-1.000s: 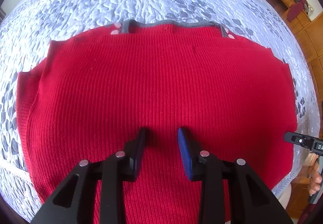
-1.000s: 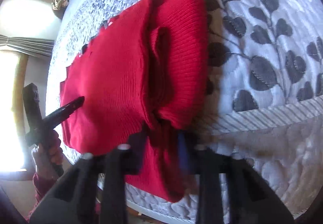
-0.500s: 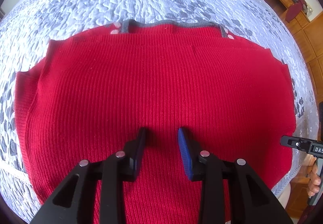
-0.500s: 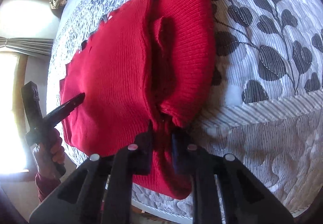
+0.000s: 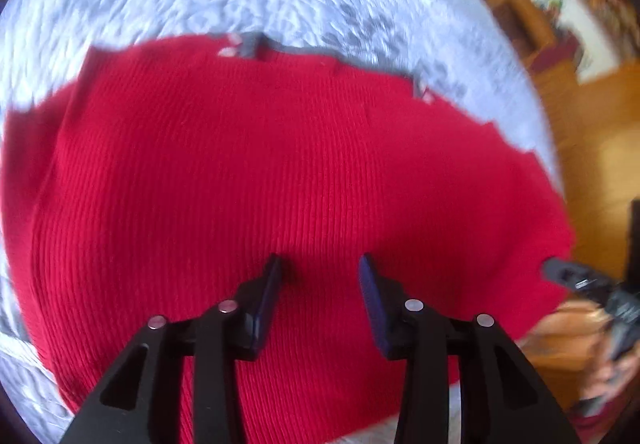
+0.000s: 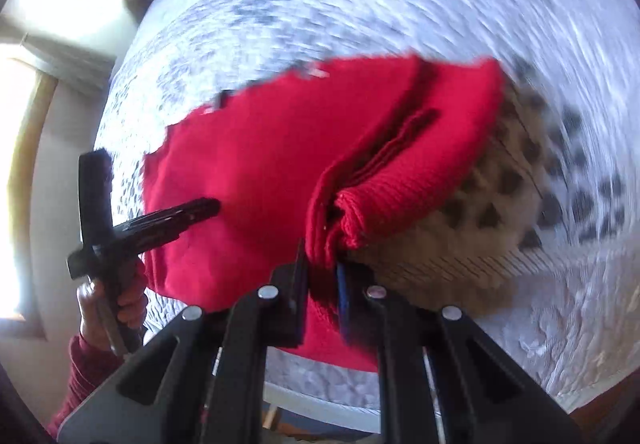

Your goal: Fold small clothes

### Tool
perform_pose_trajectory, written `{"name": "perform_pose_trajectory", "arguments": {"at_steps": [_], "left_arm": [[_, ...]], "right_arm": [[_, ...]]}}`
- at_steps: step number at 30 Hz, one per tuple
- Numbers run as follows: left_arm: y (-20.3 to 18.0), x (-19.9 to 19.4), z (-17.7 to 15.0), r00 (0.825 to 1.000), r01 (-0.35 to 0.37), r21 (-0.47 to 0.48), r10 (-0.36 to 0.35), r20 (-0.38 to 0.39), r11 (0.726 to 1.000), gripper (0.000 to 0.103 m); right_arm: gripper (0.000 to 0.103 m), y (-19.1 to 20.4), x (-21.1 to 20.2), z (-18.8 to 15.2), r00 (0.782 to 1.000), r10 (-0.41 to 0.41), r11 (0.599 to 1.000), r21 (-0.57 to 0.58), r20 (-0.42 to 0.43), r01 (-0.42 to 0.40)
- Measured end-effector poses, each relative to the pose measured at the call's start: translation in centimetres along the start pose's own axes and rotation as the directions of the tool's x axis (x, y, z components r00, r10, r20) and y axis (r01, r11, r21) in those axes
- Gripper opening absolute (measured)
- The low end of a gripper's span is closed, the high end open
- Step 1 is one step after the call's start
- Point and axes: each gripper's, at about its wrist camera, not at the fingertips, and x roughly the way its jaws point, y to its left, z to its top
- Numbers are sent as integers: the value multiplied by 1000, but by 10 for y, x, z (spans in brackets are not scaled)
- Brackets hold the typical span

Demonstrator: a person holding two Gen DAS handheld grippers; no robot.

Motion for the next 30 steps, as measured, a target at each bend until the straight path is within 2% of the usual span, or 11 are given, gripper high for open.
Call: {"name": "perform_pose_trajectory", "arguments": {"at_steps": [3, 7, 8, 9, 11, 12, 14, 16, 20, 26, 30], "left_arm": [[32, -23, 1, 997, 61, -63, -58, 42, 996, 40], [70, -40, -2, 986, 163, -137, -155, 69, 977, 40], [78, -42, -1, 983, 181, -157, -172, 70, 971, 40], [83, -41, -2, 980, 197, -169, -188, 70, 966, 40], [91, -39, -3, 969, 245, -190, -235, 77, 951, 40], [91, -38, -4, 966, 255, -189, -245, 78, 948, 40], [89, -36, -4, 966, 255, -178, -244, 79, 950, 41], [85, -35, -3, 966, 258, -170, -249, 73, 951, 42], [81, -32, -2, 968, 249, -169, -241, 65, 954, 43], [86, -36, -5, 972, 233, -201, -224, 64, 952, 43], [80, -41, -5, 986, 168, -184, -162, 47, 969, 44]], "right_arm": [[11, 56, 10, 14, 1000, -22, 993, -118, 4, 23], [12, 136, 50, 13, 998, -66, 952, -302, -19, 57], [15, 151, 67, 10, 997, -66, 939, -340, -48, 46], [25, 160, 82, 5, 994, -56, 931, -363, -89, 20], [31, 163, 92, -2, 992, -17, 935, -354, -128, -29], [32, 160, 91, -6, 992, 8, 936, -348, -126, -52], [42, 151, 77, -13, 996, 33, 934, -353, -87, -62], [67, 139, 57, -18, 999, 35, 933, -358, -28, -43], [74, 128, 41, -40, 999, 20, 910, -414, -28, -30], [74, 141, 74, -77, 996, -28, 869, -495, -89, -20], [74, 154, 95, -90, 994, -86, 838, -545, -74, 32]]}}
